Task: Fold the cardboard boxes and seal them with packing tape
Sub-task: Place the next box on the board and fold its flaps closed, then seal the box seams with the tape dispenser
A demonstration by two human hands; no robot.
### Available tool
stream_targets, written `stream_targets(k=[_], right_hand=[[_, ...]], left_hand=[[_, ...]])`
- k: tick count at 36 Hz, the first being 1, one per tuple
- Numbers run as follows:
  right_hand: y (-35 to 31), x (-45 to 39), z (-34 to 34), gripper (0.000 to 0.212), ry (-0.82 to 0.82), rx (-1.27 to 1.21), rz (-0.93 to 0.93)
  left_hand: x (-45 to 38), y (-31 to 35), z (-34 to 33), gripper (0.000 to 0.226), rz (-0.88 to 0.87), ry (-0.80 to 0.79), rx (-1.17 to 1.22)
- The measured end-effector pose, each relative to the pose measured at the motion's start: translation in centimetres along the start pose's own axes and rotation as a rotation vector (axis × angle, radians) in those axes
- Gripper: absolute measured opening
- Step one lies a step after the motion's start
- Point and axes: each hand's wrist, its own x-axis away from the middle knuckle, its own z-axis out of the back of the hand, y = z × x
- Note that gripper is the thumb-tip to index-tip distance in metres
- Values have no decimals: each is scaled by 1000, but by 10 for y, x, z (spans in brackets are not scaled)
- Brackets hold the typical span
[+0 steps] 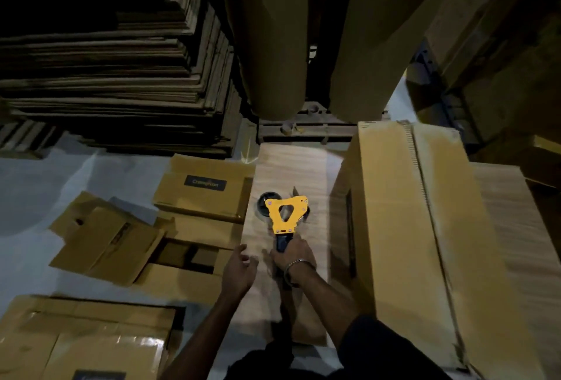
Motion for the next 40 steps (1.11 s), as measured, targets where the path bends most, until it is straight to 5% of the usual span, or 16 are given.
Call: stream_targets(k=[9,16,22,28,34,40], right_hand=[[-14,-7,-22,91,-8,-225,-119],[-29,2,15,53,124,-310,-245],[-12,21,78,31,35,-489,-235],[6,92,151,4,-67,-833,-158],[43,150,192,32,-227,-1215,-41],[98,182,223,38,-252,-1312,63]], left_hand=[[-26,-8,26,43,134,-161,-29],[-66,-21,17,27,223,-216,61],[-47,72,20,30,411,-414,555],[-24,162,17,64,530,-737,952],[2,231,-2,53,505,-948,829],[39,263,-21,42,417,-988,758]])
